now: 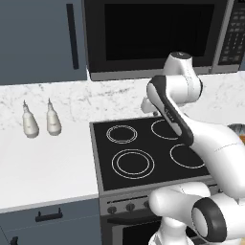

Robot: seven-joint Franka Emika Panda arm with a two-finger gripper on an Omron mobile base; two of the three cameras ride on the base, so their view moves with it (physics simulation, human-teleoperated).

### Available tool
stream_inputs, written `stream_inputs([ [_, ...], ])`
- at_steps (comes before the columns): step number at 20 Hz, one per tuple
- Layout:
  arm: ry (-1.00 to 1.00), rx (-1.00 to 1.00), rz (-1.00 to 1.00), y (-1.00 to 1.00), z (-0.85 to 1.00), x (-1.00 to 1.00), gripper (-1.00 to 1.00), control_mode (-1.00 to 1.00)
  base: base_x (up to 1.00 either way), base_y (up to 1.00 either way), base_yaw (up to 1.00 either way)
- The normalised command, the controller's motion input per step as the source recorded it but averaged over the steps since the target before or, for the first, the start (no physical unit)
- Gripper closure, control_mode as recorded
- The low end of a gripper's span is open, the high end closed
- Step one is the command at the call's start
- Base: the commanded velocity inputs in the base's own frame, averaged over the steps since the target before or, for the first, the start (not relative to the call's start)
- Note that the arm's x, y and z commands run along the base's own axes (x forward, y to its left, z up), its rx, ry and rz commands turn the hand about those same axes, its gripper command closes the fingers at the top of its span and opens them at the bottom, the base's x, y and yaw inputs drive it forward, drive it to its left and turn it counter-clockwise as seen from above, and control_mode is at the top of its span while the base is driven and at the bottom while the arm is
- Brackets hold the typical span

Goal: Open the microwave, place the bowl with waffle inside the microwave, then close the microwave door and turn it on.

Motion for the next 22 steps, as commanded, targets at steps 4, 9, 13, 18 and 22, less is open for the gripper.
stream_inputs([
  [4,-0.11,0.00,0.00,-0.06,0.01,-0.19,-1.00,-1.00,0.00,0.00,0.00],
  [9,-0.43,0.02,0.00,-0.28,0.38,-0.36,-1.00,-1.00,0.00,0.00,0.00],
  [13,-0.43,0.06,0.00,-0.52,0.56,-0.14,-1.00,-1.00,0.00,0.00,0.00],
  [18,-0.34,0.04,0.00,-0.55,0.63,-0.12,-1.00,-1.00,0.00,0.00,0.00],
  [22,-0.20,0.02,-0.01,-0.43,0.63,-0.16,-1.00,-1.00,0.00,0.00,0.00],
])
